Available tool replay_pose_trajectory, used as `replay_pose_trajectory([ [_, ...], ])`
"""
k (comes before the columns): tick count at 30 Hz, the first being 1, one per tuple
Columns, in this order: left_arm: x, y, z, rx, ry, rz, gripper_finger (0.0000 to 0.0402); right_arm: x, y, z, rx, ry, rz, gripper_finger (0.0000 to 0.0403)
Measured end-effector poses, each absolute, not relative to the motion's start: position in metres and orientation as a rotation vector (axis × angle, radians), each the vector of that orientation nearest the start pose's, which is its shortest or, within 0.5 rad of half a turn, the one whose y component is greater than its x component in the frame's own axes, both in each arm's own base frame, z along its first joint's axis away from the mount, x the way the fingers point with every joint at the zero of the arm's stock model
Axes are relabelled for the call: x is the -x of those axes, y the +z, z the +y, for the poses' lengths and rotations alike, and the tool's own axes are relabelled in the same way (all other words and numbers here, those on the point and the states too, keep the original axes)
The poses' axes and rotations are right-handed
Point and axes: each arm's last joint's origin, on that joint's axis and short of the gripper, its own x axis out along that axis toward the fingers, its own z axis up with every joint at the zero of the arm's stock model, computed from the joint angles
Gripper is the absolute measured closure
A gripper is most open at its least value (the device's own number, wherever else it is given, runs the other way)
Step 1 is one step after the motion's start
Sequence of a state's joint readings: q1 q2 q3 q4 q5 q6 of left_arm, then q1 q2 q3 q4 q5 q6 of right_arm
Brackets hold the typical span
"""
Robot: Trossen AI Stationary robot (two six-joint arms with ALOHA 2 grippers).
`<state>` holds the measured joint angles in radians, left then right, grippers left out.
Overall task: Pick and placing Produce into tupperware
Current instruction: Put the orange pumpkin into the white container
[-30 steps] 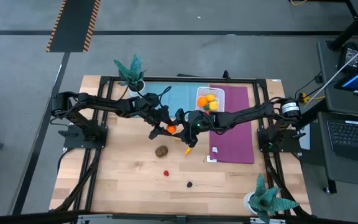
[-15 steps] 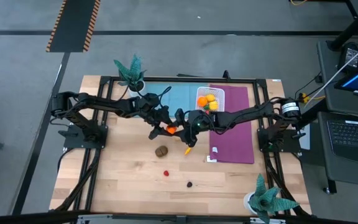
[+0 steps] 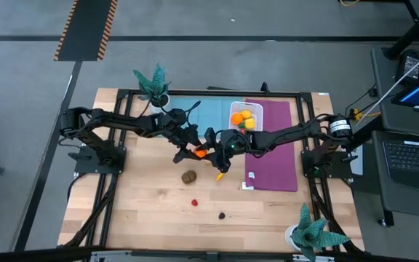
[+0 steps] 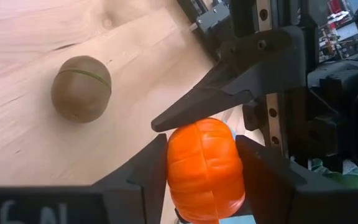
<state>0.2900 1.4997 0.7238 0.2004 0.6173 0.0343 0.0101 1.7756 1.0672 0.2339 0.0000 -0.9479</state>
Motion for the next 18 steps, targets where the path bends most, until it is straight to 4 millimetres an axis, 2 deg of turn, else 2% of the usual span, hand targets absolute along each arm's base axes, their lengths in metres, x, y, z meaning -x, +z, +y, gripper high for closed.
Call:
replay_pose_trajectory([
  [11, -0.266, 0.223, 0.069, 0.103, -0.277, 0.448, 0.0145, -0.383, 0.218, 0.003, 0.914, 0.162, 0.404, 0.0232],
  [15, -0.262, 0.232, 0.064, 0.083, -0.276, 0.422, 0.0141, -0.379, 0.206, 0.003, 0.909, 0.198, 0.479, 0.0233],
  [18, -0.261, 0.233, 0.06, 0.068, -0.292, 0.435, 0.014, -0.38, 0.212, 0.002, 0.886, 0.169, 0.467, 0.0234],
])
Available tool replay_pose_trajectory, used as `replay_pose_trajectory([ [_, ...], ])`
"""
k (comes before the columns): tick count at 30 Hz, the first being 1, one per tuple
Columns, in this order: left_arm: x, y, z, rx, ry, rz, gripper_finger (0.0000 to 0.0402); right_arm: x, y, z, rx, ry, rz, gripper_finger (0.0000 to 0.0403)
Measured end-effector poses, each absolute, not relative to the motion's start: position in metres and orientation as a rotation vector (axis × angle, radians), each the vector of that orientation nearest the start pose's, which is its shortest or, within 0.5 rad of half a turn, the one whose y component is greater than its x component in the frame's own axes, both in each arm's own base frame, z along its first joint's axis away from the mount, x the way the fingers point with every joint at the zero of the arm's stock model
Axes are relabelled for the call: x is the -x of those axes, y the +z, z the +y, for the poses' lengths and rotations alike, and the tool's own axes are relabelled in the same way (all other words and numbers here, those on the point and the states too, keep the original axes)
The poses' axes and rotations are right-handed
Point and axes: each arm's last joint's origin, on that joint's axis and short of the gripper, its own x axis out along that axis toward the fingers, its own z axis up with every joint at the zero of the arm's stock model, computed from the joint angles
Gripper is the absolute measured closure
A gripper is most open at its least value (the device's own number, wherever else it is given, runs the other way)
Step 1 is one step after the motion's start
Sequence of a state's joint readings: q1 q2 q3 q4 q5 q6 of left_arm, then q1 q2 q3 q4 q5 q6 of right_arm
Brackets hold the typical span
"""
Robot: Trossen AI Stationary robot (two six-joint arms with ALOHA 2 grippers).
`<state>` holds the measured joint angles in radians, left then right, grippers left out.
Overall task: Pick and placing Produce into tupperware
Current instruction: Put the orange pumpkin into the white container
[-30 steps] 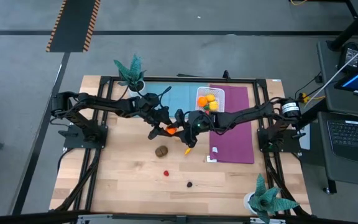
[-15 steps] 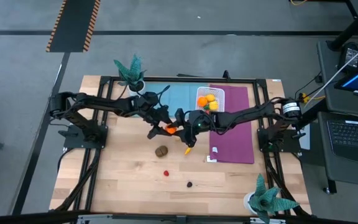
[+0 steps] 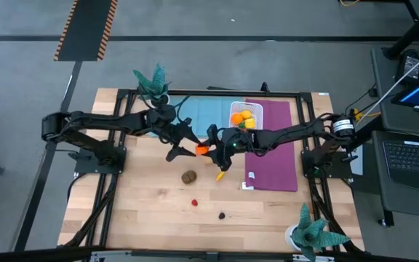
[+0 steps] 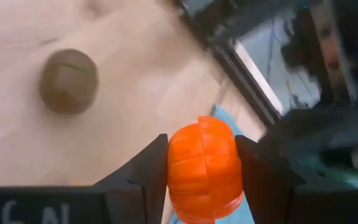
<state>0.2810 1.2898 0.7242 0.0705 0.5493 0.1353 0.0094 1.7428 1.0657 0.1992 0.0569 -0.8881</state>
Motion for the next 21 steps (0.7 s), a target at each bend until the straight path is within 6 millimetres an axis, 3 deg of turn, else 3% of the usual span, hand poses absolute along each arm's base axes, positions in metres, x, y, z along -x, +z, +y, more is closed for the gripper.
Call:
replay_pose_trajectory([
  [8, -0.251, 0.241, 0.058, 0.025, -0.292, 0.433, 0.0139, -0.379, 0.211, -0.001, 0.857, 0.068, 0.513, 0.0234],
  [15, -0.25, 0.24, 0.061, -0.013, -0.177, 0.471, 0.0139, -0.38, 0.213, -0.004, 0.746, 0.026, 0.499, 0.0234],
  [21, -0.242, 0.226, 0.062, -0.011, -0.152, 0.485, 0.0139, -0.374, 0.219, -0.018, 0.655, -0.057, 0.534, 0.0234],
])
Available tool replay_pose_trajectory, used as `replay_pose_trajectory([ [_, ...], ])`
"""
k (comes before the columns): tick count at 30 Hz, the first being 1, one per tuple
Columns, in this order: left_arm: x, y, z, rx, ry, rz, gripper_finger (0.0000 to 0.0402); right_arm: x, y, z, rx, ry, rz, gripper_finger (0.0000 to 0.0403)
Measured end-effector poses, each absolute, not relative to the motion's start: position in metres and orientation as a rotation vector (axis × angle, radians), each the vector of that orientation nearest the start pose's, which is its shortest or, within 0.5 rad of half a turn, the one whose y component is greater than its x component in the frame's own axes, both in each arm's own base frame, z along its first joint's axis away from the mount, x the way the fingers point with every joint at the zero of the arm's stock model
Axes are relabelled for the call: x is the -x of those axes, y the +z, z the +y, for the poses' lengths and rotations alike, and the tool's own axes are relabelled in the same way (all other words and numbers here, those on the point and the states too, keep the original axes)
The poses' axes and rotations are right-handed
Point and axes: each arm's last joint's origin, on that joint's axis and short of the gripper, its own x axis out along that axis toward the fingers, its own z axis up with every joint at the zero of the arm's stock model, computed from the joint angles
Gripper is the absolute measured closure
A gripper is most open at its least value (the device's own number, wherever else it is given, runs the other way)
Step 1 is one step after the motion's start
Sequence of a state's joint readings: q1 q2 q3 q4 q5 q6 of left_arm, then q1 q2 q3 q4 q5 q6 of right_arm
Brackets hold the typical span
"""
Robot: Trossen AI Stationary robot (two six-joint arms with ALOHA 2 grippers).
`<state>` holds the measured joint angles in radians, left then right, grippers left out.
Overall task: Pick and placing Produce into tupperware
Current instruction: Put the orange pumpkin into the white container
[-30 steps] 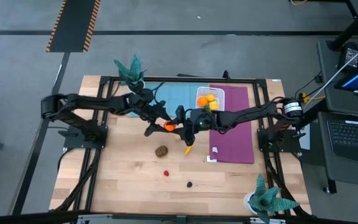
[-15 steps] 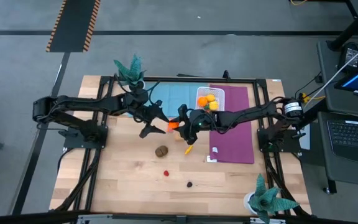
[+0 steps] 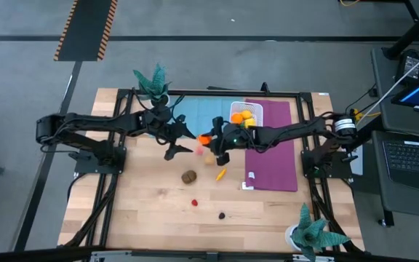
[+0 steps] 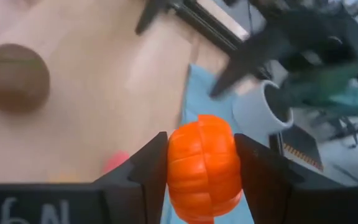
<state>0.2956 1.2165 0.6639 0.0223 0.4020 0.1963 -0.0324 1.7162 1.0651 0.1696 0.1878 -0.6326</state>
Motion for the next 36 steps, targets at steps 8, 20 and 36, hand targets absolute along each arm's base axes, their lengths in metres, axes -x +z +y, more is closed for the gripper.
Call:
replay_pose_trajectory([
  [8, -0.218, 0.226, 0.066, -0.052, -0.089, 0.338, 0.0139, -0.349, 0.247, -0.039, 0.526, -0.152, 0.544, 0.0234],
  [20, -0.182, 0.219, 0.06, -0.104, 0.076, 0.2, 0.0139, -0.286, 0.235, -0.043, 0.405, -0.26, 0.33, 0.0235],
  [36, -0.178, 0.21, 0.059, -0.065, 0.103, 0.158, 0.0139, -0.229, 0.2, -0.034, 0.127, -0.204, 0.15, 0.0235],
])
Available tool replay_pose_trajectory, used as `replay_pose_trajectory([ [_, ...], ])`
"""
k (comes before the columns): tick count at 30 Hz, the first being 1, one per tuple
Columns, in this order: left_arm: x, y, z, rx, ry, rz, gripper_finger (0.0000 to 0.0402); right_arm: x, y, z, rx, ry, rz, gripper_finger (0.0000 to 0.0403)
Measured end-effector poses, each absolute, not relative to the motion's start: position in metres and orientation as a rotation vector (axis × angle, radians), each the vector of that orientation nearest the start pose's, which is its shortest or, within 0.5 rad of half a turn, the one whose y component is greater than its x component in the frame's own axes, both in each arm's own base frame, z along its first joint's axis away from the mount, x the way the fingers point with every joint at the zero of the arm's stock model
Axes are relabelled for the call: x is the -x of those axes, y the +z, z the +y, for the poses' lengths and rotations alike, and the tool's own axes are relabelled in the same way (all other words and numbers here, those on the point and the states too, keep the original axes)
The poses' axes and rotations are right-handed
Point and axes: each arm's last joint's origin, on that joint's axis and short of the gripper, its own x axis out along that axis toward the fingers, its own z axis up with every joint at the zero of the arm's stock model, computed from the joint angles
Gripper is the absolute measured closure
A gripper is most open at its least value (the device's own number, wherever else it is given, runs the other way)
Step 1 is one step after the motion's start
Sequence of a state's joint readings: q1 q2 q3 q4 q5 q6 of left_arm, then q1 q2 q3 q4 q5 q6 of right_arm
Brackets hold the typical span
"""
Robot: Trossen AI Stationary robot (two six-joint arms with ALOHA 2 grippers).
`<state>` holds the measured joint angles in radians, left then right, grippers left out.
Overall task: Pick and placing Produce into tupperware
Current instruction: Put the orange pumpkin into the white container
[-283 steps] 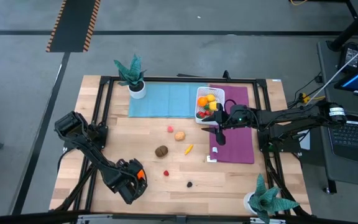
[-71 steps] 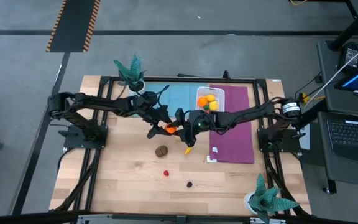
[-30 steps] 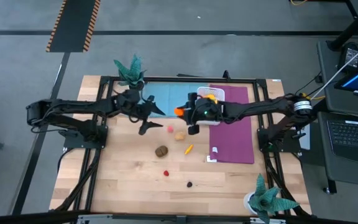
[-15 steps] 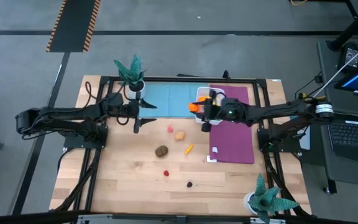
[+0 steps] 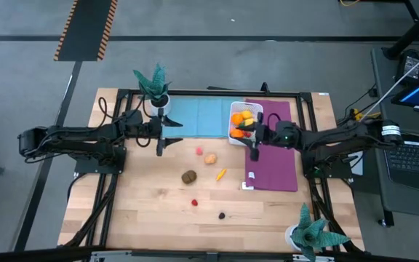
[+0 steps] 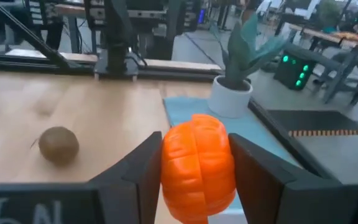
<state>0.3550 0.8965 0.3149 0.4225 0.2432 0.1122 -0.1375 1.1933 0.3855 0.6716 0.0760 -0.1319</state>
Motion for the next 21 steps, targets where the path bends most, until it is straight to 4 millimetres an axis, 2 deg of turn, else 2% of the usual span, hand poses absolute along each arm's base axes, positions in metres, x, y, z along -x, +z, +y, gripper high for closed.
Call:
replay_pose_trajectory([
  [3, -0.178, 0.21, 0.06, -0.066, 0.127, 0.16, 0.0139, -0.224, 0.198, -0.035, 0.106, -0.257, 0.128, 0.0235],
  [9, -0.176, 0.21, 0.066, -0.08, 0.355, 0.178, 0.0139, -0.22, 0.197, -0.042, 0.093, -0.539, 0.137, 0.0235],
  [13, -0.176, 0.21, 0.067, -0.082, 0.394, 0.182, 0.0139, -0.217, 0.194, -0.045, 0.072, -0.69, 0.16, 0.0235],
  [21, -0.176, 0.208, 0.067, -0.077, 0.394, 0.194, 0.0139, -0.215, 0.189, -0.047, 0.053, -0.753, 0.218, 0.0235],
])
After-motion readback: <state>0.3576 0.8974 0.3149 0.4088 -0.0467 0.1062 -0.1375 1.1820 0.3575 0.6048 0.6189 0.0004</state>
